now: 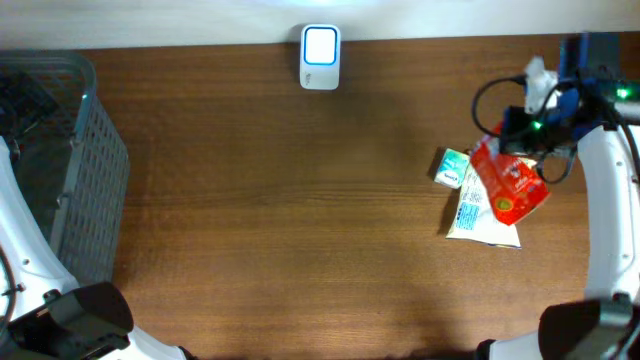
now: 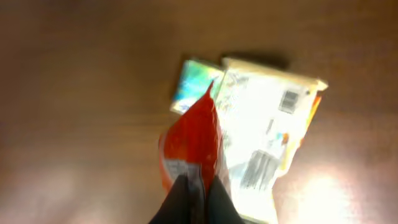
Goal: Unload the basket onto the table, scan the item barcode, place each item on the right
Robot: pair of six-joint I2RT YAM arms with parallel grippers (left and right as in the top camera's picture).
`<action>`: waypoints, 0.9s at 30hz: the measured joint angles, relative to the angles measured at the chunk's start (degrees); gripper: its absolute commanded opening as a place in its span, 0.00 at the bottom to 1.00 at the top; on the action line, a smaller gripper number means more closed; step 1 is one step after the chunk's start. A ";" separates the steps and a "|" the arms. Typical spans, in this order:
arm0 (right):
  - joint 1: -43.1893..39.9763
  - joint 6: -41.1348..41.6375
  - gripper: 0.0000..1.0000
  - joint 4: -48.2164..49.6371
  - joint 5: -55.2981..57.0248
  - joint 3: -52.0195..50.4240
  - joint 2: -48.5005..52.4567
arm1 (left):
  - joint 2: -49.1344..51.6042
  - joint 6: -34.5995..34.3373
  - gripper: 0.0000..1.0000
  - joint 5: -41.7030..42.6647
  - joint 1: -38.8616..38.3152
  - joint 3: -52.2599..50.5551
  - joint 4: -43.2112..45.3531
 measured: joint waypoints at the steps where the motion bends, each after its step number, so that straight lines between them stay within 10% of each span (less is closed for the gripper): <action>1: -1.88 0.00 0.08 4.61 -0.98 -4.52 0.26 | 0.00 0.00 0.99 0.00 0.00 0.00 -0.02; 4: -4.31 -0.04 0.15 11.39 -3.58 -12.98 0.70 | 0.00 0.00 0.99 0.00 0.00 0.00 -0.02; 5: -4.55 -0.17 0.59 13.22 -4.70 -15.28 0.70 | 0.00 0.00 0.99 -0.04 0.00 0.00 -0.07; 8: -4.57 -0.24 0.99 13.42 -6.82 -17.55 0.70 | 0.00 0.00 0.99 -0.02 0.00 0.00 -0.02; 27: 2.03 -0.26 0.99 -11.28 -11.67 8.72 -16.85 | 0.00 0.00 0.99 -0.02 0.00 0.00 -0.04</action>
